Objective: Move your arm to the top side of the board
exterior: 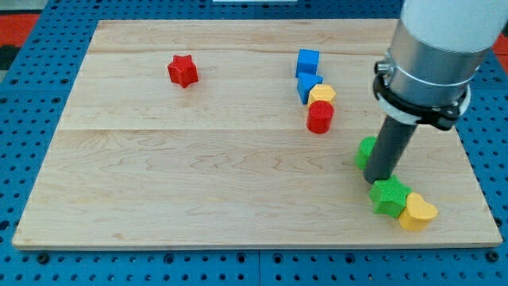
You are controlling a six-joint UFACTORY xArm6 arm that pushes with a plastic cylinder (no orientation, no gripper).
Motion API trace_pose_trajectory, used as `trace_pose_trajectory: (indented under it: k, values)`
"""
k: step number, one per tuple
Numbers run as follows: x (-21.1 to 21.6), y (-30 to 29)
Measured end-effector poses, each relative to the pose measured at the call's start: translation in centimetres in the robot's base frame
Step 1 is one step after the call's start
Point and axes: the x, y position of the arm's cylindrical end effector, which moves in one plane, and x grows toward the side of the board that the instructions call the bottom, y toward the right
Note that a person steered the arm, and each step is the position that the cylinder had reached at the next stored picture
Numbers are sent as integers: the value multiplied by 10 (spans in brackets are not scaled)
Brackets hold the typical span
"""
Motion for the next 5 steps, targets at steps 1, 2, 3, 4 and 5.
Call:
trace_pose_trajectory:
  k: [1, 2, 3, 4, 5]
  values:
    - [0, 10]
    - [0, -1]
    - [12, -32]
    - [30, -87]
    - [25, -130]
